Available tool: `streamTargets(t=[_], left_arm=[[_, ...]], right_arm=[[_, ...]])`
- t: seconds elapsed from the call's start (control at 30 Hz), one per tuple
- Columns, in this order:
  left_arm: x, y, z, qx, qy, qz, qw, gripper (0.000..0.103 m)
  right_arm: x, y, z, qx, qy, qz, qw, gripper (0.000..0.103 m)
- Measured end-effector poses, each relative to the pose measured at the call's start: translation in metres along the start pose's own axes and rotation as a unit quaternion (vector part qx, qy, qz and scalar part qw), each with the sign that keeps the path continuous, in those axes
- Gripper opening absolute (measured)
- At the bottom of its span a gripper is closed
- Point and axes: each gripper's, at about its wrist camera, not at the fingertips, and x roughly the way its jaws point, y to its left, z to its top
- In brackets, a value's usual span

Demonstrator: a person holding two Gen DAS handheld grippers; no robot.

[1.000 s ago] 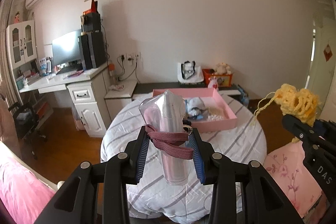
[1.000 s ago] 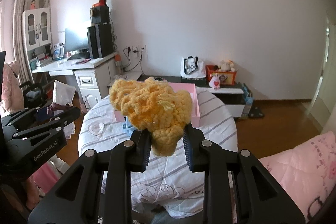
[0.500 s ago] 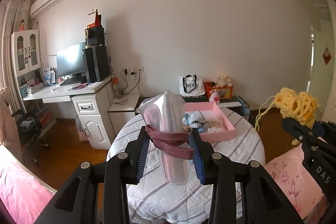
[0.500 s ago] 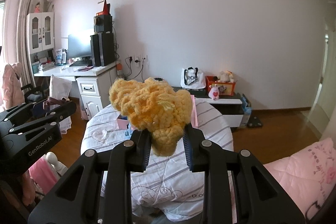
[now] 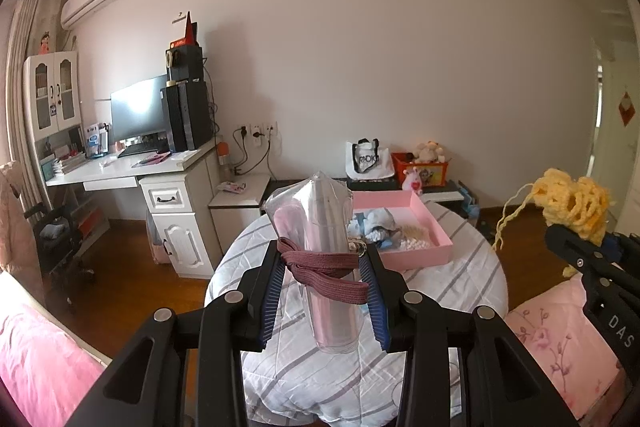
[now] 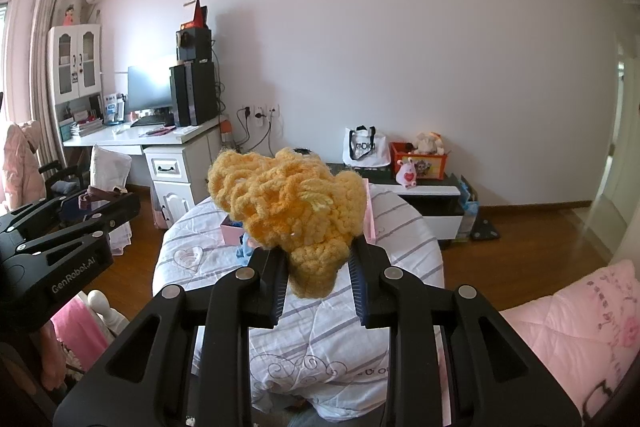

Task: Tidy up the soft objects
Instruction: 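Hold the bottle and the yellow plush raised above the bed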

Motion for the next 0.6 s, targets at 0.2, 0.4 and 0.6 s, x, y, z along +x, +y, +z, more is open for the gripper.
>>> streamTargets(t=[0.2, 0.4, 0.6], left_arm=[[0.006, -0.003, 0.001, -0.001, 0.007, 0.001, 1.0000, 0.035], [0.015, 0.003, 0.003, -0.003, 0.022, -0.001, 0.9998, 0.035], [0.030, 0.007, 0.006, -0.005, 0.033, -0.001, 0.9995, 0.035]], right_arm=[[0.006, 0.000, 0.000, 0.001, 0.007, 0.000, 1.000, 0.025], [0.016, 0.003, 0.005, 0.002, 0.017, 0.002, 1.000, 0.025], [0.028, 0.000, 0.004, 0.007, 0.031, 0.004, 0.999, 0.025]])
